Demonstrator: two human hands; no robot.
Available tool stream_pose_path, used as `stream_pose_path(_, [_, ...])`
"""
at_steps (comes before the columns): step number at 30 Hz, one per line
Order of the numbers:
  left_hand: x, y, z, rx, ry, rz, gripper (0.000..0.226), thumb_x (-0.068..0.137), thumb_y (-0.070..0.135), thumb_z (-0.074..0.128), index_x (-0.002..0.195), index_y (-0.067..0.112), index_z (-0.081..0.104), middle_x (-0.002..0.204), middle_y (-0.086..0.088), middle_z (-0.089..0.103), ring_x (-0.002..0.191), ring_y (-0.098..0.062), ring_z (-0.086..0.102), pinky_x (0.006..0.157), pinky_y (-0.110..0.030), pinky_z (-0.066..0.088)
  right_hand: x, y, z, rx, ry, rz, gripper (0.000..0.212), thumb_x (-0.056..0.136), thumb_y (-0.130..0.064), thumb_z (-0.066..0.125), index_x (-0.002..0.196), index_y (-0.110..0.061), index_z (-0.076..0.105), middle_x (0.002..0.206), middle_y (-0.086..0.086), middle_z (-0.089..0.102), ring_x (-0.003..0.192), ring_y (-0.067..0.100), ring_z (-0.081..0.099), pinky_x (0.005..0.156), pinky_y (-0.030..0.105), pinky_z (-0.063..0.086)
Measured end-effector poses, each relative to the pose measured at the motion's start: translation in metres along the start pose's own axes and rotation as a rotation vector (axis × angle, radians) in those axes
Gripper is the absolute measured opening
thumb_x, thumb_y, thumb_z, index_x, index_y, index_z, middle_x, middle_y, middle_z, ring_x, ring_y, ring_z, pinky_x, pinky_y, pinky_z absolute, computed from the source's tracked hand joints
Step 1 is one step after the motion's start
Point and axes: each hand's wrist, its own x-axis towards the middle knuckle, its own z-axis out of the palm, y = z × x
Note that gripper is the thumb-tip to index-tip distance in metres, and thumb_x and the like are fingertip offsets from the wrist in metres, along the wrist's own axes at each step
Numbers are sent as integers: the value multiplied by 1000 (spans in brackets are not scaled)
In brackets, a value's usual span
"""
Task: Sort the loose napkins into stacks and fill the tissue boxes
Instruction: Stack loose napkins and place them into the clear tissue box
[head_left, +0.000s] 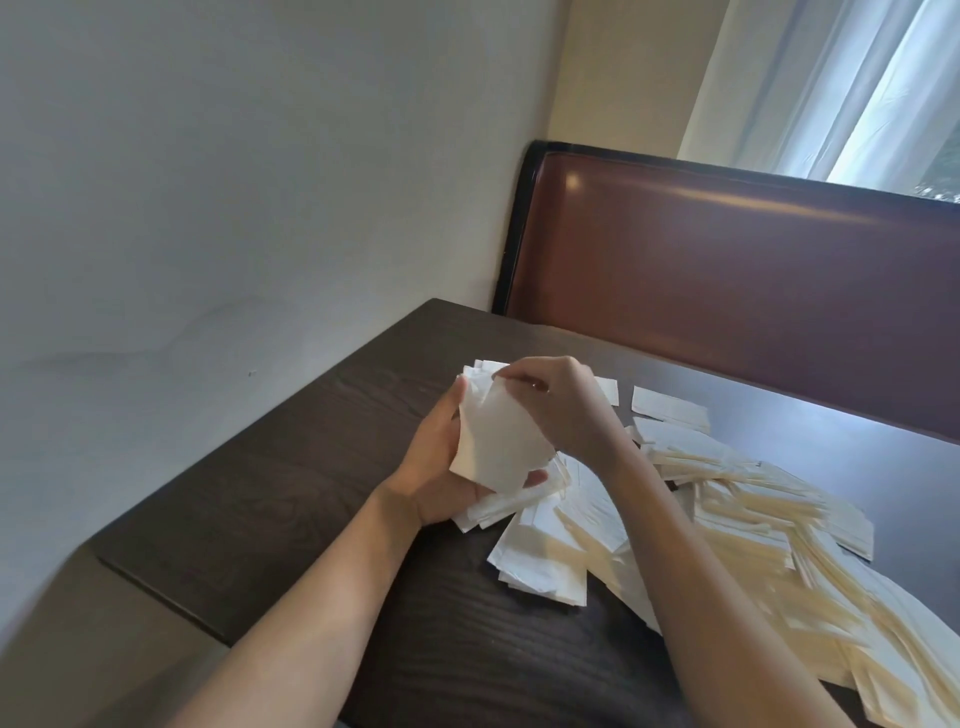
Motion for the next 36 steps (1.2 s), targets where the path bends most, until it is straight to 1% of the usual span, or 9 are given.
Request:
stream_pose_path(4, [-2, -3, 4, 152, 74, 16, 35, 90, 24, 59, 117, 2, 63, 96, -19, 72, 87, -31, 73, 83, -50, 60, 1, 4, 0, 76, 106, -2, 25, 98, -8, 54, 110, -16, 74, 102, -8, 70, 85, 0, 57, 68, 7, 41])
stream_pose_path(9, [10, 5, -11, 38, 277, 224, 35, 99, 12, 54, 131, -1, 54, 121, -24, 68, 105, -36, 70, 92, -45, 58, 4, 17, -5, 151, 286, 172, 23, 96, -9, 57, 111, -13, 74, 99, -4, 70, 82, 2, 61, 65, 1, 41])
stream_pose_path(13, [12, 11, -19, -93, 439, 348, 28, 99, 14, 58, 127, 8, 61, 117, -14, 72, 109, -27, 69, 88, -36, 57, 4, 40, 11, -228, -157, 417, 33, 98, -28, 57, 124, -10, 65, 111, 4, 65, 105, 22, 62, 72, 22, 46])
stream_pose_path(18, [15, 11, -22, -55, 556, 373, 28, 97, 15, 63, 125, 15, 62, 110, -8, 73, 99, -21, 71, 77, -32, 58, -1, 49, 20, -77, -301, 508, 57, 84, -57, 68, 125, -17, 65, 124, -2, 59, 99, 16, 54, 77, 26, 40])
stream_pose_path(23, [19, 9, -22, -31, 561, 395, 27, 96, 11, 63, 123, 15, 62, 111, -9, 70, 103, -24, 68, 74, -34, 56, -1, 48, 1, -73, -414, 464, 28, 79, -28, 81, 105, -18, 74, 92, 2, 67, 72, 14, 59, 61, 24, 45])
stream_pose_path(25, [20, 9, -21, -23, 559, 411, 23, 96, 9, 62, 118, 17, 62, 108, -9, 70, 102, -25, 68, 73, -35, 56, -1, 42, -1, 36, -317, 441, 20, 79, -13, 80, 98, -15, 75, 80, 2, 63, 67, 17, 56, 60, 25, 44])
stream_pose_path(29, [20, 7, -19, 36, 541, 412, 20, 97, 10, 61, 115, 19, 63, 105, -9, 72, 99, -25, 70, 73, -36, 57, 1, 23, -17, 352, -63, 317, 23, 82, -3, 75, 91, -24, 71, 91, -3, 66, 79, 17, 60, 61, 25, 51])
stream_pose_path(34, [14, 11, -18, -92, 491, 319, 34, 99, 17, 58, 132, 9, 61, 121, -16, 70, 113, -30, 68, 95, -43, 57, -1, -1, -37, 608, -44, 114, 27, 80, 1, 76, 91, -23, 74, 84, -8, 73, 76, 10, 66, 70, 28, 55])
stream_pose_path(36, [12, 13, -20, -134, 472, 303, 32, 99, 17, 57, 129, 7, 63, 114, -14, 73, 102, -26, 72, 85, -40, 60, -2, -7, -39, 819, -27, 93, 23, 78, 4, 74, 90, -16, 74, 81, -2, 72, 73, 14, 65, 66, 28, 55])
